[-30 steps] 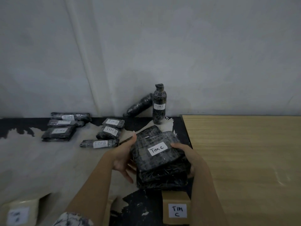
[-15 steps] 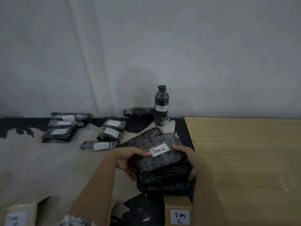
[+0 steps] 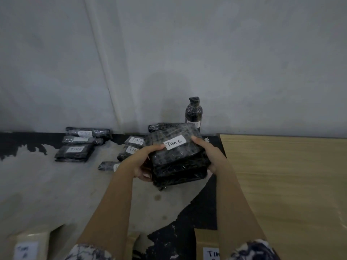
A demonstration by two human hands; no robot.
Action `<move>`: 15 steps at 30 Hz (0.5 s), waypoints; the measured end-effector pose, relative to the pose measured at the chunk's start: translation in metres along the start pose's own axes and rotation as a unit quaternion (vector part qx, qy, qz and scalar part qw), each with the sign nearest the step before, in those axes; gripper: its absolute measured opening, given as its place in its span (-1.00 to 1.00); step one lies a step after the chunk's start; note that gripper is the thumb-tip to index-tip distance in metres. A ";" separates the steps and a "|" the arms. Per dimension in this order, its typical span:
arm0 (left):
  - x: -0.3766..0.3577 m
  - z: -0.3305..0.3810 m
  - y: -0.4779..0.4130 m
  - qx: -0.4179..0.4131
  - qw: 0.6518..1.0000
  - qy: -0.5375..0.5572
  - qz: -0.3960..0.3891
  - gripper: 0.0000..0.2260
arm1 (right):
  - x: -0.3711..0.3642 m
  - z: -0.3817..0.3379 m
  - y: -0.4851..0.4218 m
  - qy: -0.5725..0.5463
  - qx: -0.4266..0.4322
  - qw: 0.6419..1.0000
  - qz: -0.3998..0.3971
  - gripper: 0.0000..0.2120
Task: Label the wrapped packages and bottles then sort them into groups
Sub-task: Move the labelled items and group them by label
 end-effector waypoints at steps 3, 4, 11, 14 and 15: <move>0.000 -0.016 -0.008 0.015 0.997 0.060 0.034 -0.34 | -0.014 0.000 -0.010 0.015 0.003 1.000 0.011 -0.28; -0.001 -0.020 -0.010 0.019 0.996 0.076 0.043 -0.35 | -0.017 0.002 -0.015 0.019 0.002 1.000 0.014 -0.23; -0.013 -0.031 -0.012 0.080 0.990 0.100 0.063 -0.16 | -0.019 0.016 -0.042 0.079 -0.025 0.996 0.023 0.02; -0.021 -0.028 -0.011 0.087 0.989 0.121 0.017 -0.32 | -0.022 0.018 -0.044 0.082 -0.026 0.996 0.004 0.00; -0.022 -0.028 -0.011 0.084 0.988 0.127 0.009 -0.38 | -0.023 0.015 -0.040 0.082 -0.022 0.996 -0.005 -0.07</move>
Point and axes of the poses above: each hand's wrist, its own y-axis away from the middle knuckle, its own x-axis out of the back of the hand, z = x × y, the point moved 5 cm from there along -y, towards the middle knuckle, and after that the axes turned 12 degrees about z, right-handed, at the moved point
